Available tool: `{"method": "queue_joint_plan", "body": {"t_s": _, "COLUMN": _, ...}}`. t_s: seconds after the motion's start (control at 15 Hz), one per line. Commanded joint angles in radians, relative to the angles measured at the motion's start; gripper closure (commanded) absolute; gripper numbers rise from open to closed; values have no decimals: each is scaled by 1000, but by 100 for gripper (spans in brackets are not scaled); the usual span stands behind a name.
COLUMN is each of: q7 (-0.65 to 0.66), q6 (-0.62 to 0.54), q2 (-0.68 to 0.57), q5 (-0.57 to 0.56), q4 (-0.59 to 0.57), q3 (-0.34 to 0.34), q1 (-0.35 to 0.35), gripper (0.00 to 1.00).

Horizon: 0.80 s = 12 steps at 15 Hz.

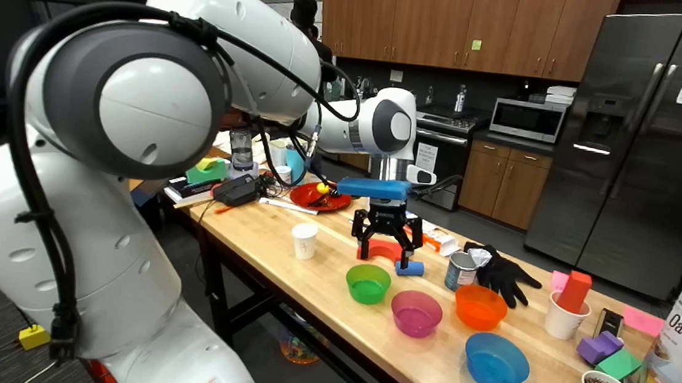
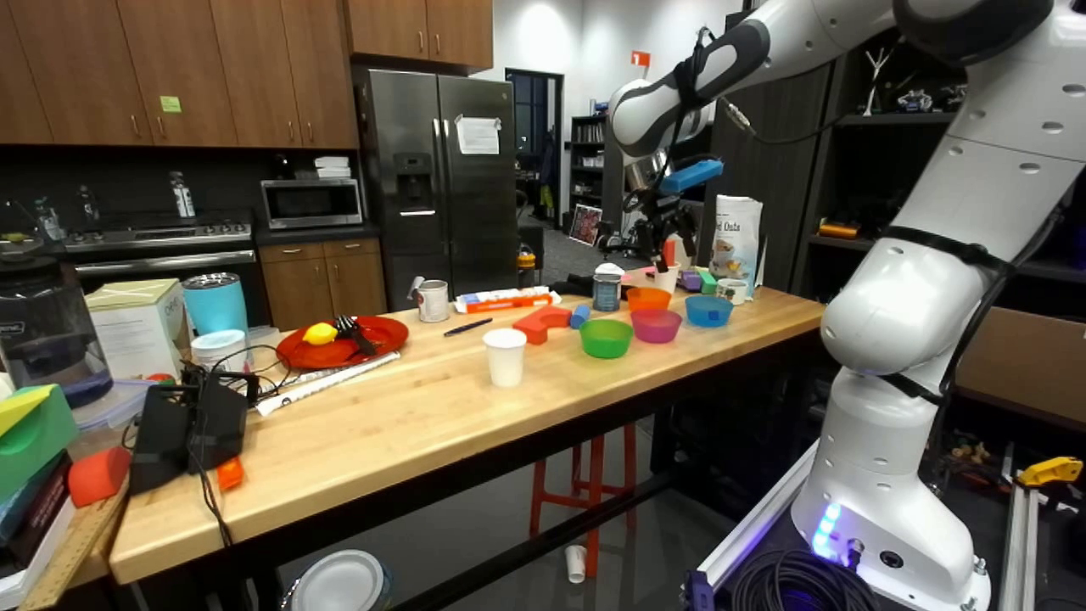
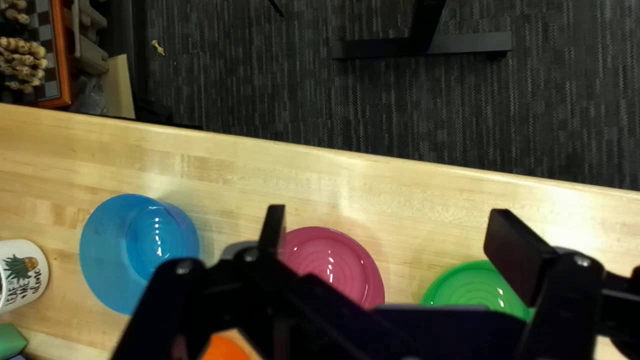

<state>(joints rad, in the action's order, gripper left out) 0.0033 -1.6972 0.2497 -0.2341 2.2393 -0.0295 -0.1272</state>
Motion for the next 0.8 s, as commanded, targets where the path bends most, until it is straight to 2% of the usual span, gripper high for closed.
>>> {"method": "queue_joint_plan", "body": {"t_s": 0.0, "q7": 3, "q6": 2, "q2": 0, "q5": -3, "q4": -1, "q3": -16, "q1": 17, "gripper": 0}}
{"method": "queue_joint_plan", "body": {"t_s": 0.53, "q7": 3, "q6": 2, "q2": 0, "q5": -3, "q4": -1, "q3": -16, "q1": 17, "gripper": 0}}
{"method": "queue_joint_plan", "body": {"t_s": 0.73, "q7": 2, "q6": -25, "q2": 4, "q5": -93, "q4": 2, "q3": -32, "q1": -8, "gripper": 0}}
